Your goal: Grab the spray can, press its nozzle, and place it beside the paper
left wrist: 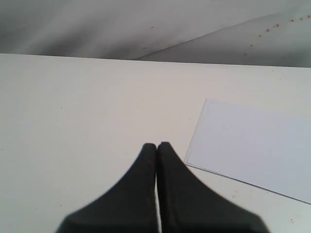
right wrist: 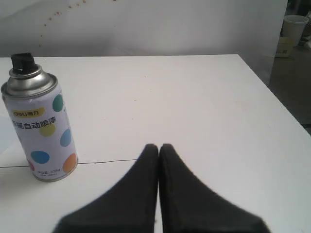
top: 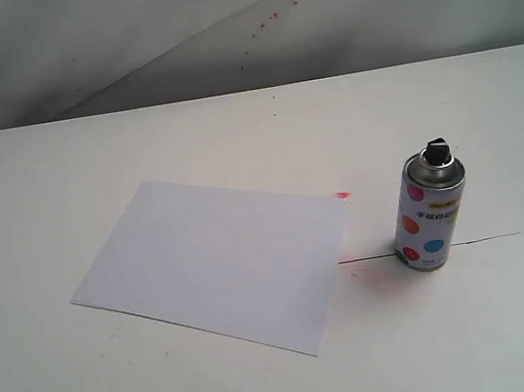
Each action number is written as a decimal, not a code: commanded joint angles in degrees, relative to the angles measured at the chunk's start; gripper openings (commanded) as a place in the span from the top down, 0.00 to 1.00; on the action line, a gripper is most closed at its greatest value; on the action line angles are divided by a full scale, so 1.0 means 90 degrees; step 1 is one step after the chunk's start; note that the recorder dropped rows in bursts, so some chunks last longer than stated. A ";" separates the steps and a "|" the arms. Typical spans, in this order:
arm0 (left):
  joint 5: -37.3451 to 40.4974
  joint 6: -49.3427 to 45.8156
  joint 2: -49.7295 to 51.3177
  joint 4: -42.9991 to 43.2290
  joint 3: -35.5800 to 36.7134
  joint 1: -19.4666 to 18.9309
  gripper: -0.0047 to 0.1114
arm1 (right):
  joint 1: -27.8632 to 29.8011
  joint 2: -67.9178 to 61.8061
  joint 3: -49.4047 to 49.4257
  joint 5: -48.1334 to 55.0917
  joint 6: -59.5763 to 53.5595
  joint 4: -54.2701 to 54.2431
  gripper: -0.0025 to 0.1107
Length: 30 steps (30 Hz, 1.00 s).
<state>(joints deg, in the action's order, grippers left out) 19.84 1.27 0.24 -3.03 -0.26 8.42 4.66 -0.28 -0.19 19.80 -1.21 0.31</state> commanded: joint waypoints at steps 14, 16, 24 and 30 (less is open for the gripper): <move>-0.0033 -0.0006 -0.0027 -0.0052 0.0029 -0.0019 0.96 | -0.0023 0.0031 0.0021 -0.2466 -0.0002 -0.0096 0.98; -0.0033 -0.0006 -0.0027 -0.0052 0.0029 -0.0019 0.96 | -0.0023 0.0031 0.0021 -0.3416 -0.0002 -0.0109 0.98; -0.0033 -0.0006 -0.0027 -0.0052 0.0029 -0.0019 0.96 | -0.0023 0.0031 0.0021 -0.5426 -0.0002 -0.0109 0.98; -0.0033 -0.0006 -0.0027 -0.0052 0.0029 -0.0019 0.96 | -0.0023 0.0031 -0.0047 -0.5814 -0.0056 -0.0349 0.98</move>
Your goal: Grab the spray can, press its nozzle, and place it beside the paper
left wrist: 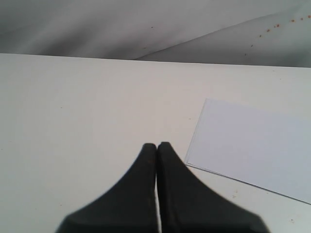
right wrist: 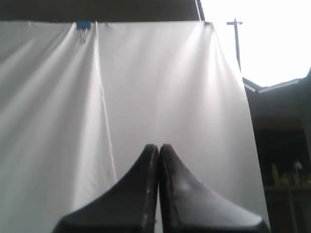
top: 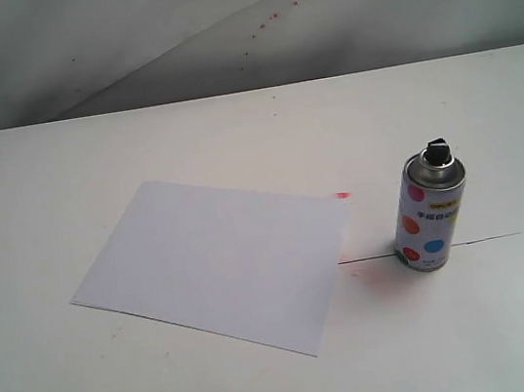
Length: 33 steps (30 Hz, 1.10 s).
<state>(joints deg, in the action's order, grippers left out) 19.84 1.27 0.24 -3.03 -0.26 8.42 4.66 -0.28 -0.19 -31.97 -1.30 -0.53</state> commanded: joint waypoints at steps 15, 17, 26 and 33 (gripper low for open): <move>-0.0033 -0.0006 -0.0027 -0.0052 0.0029 -0.0019 0.96 | -0.0023 -0.4693 -0.4445 0.0948 -0.1271 -0.0223 0.98; -0.0033 -0.0006 -0.0027 -0.0052 0.0029 -0.0019 0.96 | -0.0023 -0.5528 -0.4476 0.0641 -0.0986 -0.0223 0.98; -0.0033 -0.0006 -0.0027 -0.0052 0.0029 -0.0019 0.96 | -0.0023 -0.7470 -0.3509 -0.0148 -0.0696 -0.0126 0.98; -0.0033 -0.0006 -0.0027 -0.0052 0.0029 -0.0019 0.96 | -0.0023 -0.7544 -0.2454 -0.0281 -0.0233 -0.0111 0.98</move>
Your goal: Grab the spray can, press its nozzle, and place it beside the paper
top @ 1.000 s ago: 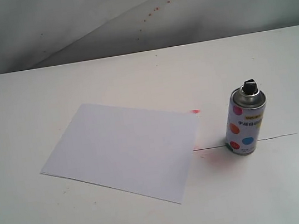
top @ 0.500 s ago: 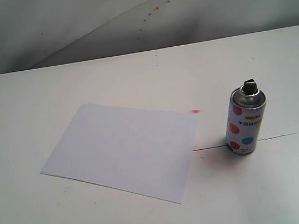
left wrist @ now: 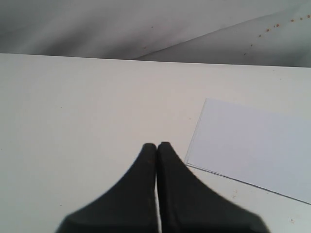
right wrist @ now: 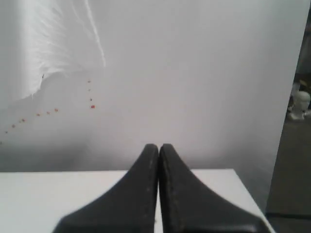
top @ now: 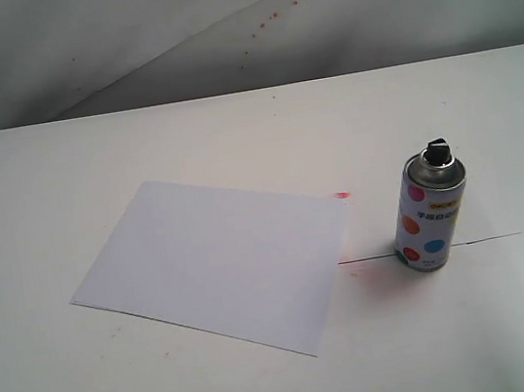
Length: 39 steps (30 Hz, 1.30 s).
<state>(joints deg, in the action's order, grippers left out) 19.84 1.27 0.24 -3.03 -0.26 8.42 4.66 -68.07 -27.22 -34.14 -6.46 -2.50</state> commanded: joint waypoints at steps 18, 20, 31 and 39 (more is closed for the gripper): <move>-0.0033 -0.0006 -0.0027 -0.0052 0.0029 -0.0019 0.96 | -0.0023 -0.0023 0.1632 0.1089 0.1280 0.1462 0.98; -0.0033 -0.0006 -0.0027 -0.0052 0.0029 -0.0019 0.96 | -0.0023 -0.0023 0.1632 0.1210 0.1732 0.1475 0.97; -0.0033 -0.0006 -0.0027 -0.0052 0.0029 -0.0019 0.96 | -0.0023 -0.0023 0.1632 0.1121 0.2745 0.1310 0.08; -0.0033 -0.0006 -0.0027 -0.0052 0.0029 -0.0019 0.96 | -0.0023 -0.0023 0.1632 0.1056 0.2688 0.0991 0.05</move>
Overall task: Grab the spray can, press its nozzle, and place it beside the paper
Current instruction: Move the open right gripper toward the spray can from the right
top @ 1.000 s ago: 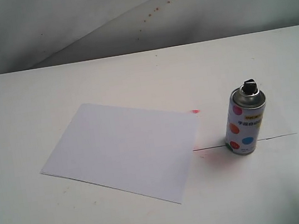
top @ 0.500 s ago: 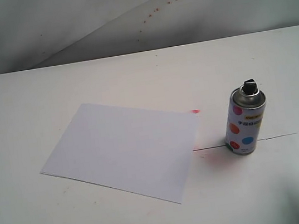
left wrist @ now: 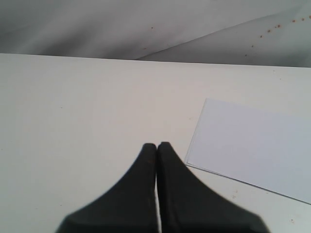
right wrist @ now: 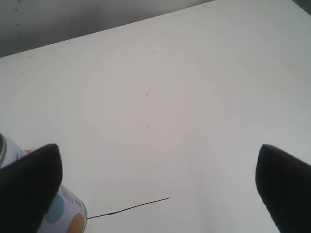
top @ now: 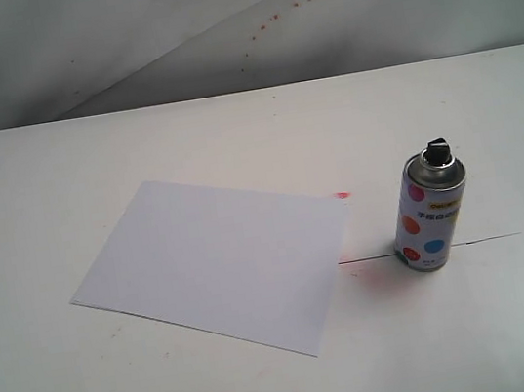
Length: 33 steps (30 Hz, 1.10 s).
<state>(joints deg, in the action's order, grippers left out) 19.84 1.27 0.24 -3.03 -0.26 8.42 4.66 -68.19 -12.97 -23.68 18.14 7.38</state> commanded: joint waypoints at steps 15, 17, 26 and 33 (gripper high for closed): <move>-0.0033 -0.0006 -0.0027 -0.0052 0.0029 -0.0019 0.96 | -0.0023 -0.1315 0.0049 -0.1163 0.0831 0.4613 0.05; -0.0033 -0.0006 -0.0027 -0.0052 0.0029 -0.0019 0.96 | -0.0023 -0.1685 0.0049 -0.1414 0.0801 0.4794 0.05; -0.0033 -0.0006 -0.0027 -0.0052 0.0029 -0.0019 0.96 | -0.0010 -0.2835 -0.0341 -0.2202 0.0380 0.5432 0.05; -0.0033 -0.0006 -0.0027 -0.0052 0.0029 -0.0019 0.96 | 0.0269 -0.2966 -0.0726 -0.2191 0.0358 0.5582 0.05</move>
<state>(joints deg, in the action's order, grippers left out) 19.84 1.27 0.24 -3.03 -0.26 8.42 5.17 -94.66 -18.46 -42.20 21.88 56.82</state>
